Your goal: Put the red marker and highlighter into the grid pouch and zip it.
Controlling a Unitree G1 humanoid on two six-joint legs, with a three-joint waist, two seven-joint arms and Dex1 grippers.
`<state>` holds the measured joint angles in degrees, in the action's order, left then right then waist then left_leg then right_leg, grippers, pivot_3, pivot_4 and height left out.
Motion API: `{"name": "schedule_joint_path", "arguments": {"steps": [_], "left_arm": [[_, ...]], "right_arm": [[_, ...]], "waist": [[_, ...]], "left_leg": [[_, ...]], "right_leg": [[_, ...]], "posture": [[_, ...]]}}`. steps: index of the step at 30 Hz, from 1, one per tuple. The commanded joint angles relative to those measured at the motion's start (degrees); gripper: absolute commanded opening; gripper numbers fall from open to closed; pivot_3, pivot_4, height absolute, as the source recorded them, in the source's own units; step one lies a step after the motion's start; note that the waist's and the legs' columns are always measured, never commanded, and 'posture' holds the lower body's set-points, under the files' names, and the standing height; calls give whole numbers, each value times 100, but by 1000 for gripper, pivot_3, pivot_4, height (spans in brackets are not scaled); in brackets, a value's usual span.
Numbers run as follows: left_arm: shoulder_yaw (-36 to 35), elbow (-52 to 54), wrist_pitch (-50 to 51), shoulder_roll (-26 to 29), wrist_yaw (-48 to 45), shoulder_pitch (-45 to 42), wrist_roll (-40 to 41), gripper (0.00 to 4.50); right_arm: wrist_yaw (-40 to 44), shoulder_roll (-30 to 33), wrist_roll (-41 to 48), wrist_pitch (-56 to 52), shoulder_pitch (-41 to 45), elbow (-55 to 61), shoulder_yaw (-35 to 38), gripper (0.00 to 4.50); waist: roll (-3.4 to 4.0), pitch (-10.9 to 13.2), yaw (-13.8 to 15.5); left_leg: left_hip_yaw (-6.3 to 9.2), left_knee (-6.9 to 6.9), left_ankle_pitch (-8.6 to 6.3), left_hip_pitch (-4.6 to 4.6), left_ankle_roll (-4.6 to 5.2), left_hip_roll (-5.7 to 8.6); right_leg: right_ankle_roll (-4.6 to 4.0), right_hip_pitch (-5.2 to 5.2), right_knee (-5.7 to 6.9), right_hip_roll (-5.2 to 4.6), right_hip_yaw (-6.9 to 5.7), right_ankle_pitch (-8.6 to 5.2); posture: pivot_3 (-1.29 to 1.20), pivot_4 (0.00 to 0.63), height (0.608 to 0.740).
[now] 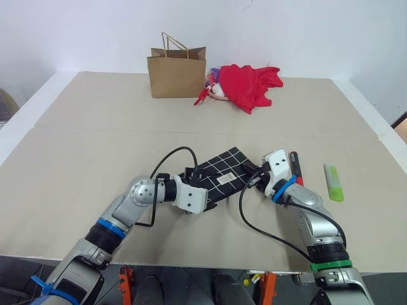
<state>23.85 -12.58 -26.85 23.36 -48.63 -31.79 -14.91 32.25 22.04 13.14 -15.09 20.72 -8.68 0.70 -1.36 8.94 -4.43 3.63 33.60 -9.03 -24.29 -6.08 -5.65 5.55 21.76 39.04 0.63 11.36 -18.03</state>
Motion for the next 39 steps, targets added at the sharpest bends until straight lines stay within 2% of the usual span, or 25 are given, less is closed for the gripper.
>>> {"name": "schedule_joint_path", "arguments": {"steps": [1, 2, 7, 10, 13, 14, 16, 20, 23, 24, 30, 35, 39], "left_arm": [[119, -191, -133, -2, 142, -145, -242, 3980], [134, -222, -210, -3, 172, -173, -247, 3717], [138, -393, -338, -31, 182, -246, -186, 1272], [102, -468, -353, -51, 206, -266, -140, 127], [-31, -576, -348, -68, 235, -317, 45, 127], [-92, -610, -325, -69, 219, -338, 150, 0], [-285, -720, -249, -45, 115, -405, 516, 0], [-700, -884, -90, 81, -602, -509, 1673, 0], [-917, -853, 175, 240, -1338, -504, 2406, 0], [-980, -818, 296, 289, -1548, -490, 2610, 0], [-1226, -612, 759, 405, -2135, -425, 3118, 0], [-1273, -473, 859, 435, -2292, -354, 3125, 0], [-1257, -312, 884, 439, -2330, -274, 3112, 0]], "right_arm": [[25, -44, -32, -65, -74, 15, -39, 0], [29, -46, -29, -64, -72, 14, -40, 0], [53, -50, -34, -67, -38, -1, -54, 0], [63, -47, -34, -59, -39, 12, -52, 0], [77, -68, 126, -54, -82, 263, 67, 0], [40, -94, 232, -61, -97, 426, 168, 502], [169, -72, 553, 9, -191, 935, 387, 909], [629, 286, 1226, -175, -689, 1920, 825, 2709], [1140, 648, 1492, -3, -1262, 2394, 1052, 4234], [1255, 726, 1513, 119, -1458, 2482, 1132, 4449], [1493, 784, 1615, 430, -2049, 2645, 1283, 4449], [1404, 681, 1317, 957, -2030, 2548, 1153, 4449], [1103, 468, 1545, 737, -1853, 2544, 1169, 4449]], "waist": [[0, 0, 0], [0, 0, 0], [0, 0, 0], [1, 0, 0], [3, -1, 0], [3, -1, 0], [8, 2, 0], [40, 22, 4], [40, 22, 19], [40, 22, 20], [46, 26, 8], [52, 29, 6], [52, 30, 6]], "left_leg": [[0, 0, 1, 0, 1, 0], [1, 0, 1, 1, 1, 0], [1, -1, 1, 1, 2, 0], [3, -1, 2, 1, 2, 1], [4, -1, 2, 1, 2, 1], [4, -1, 2, 1, 2, 1], [8, -2, 2, -1, 2, 1], [22, -4, 2, -24, 2, 3], [39, -11, 2, -33, 2, 4], [40, -13, 1, -33, 2, 3], [45, -13, 0, -35, 6, 2], [45, -8, 8, -33, 4, 2], [45, -8, 12, -32, 3, 2]], "right_leg": [[1, 0, 0, 0, 0, 0], [2, 0, 0, 0, -1, 0], [1, 0, 0, 0, -2, 0], [3, -1, 0, 0, -4, -1], [3, -1, 0, 0, -5, -1], [3, -1, 0, 0, -5, -1], [4, -1, 0, 0, -8, -1], [5, 15, 0, 0, -20, -5], [-12, 15, 0, -1, -39, -9], [-20, 15, 0, -1, -43, -11], [-35, 12, 0, -2, -60, -18], [-10, 10, 1, -1, -61, -23], [-9, 9, 2, -1, -61, -19]], "posture": [[0, 150, 740], [0, 150, 740], [0, 150, 740], [0, 150, 740], [0, 150, 740], [0, 150, 740], [0, 150, 740], [0, 150, 740], [0, 150, 740], [0, 150, 740], [0, 150, 740], [0, 150, 740], [0, 150, 740]]}}
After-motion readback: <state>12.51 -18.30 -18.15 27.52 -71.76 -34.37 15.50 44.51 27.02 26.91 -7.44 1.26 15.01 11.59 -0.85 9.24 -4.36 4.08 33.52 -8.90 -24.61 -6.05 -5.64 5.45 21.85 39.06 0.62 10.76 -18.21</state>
